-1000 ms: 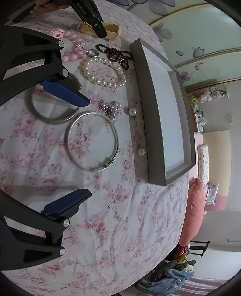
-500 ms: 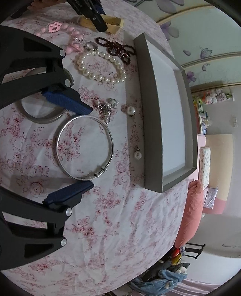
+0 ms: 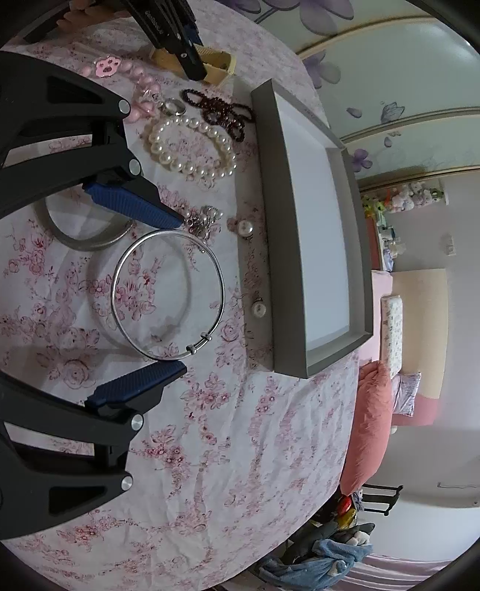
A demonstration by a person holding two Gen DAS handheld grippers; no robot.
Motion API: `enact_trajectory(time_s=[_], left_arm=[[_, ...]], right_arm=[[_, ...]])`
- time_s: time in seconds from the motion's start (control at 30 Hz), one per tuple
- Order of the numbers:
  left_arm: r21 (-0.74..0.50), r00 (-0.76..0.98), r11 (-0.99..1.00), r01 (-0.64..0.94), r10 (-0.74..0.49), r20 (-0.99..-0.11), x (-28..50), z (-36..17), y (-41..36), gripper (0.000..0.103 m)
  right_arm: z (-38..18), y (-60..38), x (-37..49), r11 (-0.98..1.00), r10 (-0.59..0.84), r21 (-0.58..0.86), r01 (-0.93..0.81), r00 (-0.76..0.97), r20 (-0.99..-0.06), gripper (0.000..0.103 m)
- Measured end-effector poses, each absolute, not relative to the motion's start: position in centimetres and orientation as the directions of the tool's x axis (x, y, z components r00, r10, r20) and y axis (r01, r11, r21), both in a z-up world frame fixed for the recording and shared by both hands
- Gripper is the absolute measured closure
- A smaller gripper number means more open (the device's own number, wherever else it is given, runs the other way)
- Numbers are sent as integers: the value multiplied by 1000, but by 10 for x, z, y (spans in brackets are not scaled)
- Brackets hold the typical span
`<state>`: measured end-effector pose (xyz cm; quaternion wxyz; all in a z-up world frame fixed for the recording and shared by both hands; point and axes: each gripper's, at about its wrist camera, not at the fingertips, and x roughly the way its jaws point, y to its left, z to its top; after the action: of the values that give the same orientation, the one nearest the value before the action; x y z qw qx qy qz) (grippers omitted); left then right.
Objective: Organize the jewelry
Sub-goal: 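Carry the cream watch into the grey tray with the left gripper while the right gripper lifts the silver bangle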
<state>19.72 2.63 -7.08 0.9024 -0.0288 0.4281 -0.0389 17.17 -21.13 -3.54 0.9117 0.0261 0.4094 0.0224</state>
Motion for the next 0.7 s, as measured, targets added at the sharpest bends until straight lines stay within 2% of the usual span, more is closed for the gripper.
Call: enact_trajectory(time_s=[0.3, 0.7], left_arm=[[-100, 690, 993, 56, -111, -715, 183, -52, 24, 65], [-68, 821, 996, 60, -88, -564, 185, -3, 8, 65]], right_arm=[[-15, -209, 164, 996, 81, 79, -38, 741, -666, 30], [26, -205, 169, 996, 74, 78, -41, 861, -502, 30]])
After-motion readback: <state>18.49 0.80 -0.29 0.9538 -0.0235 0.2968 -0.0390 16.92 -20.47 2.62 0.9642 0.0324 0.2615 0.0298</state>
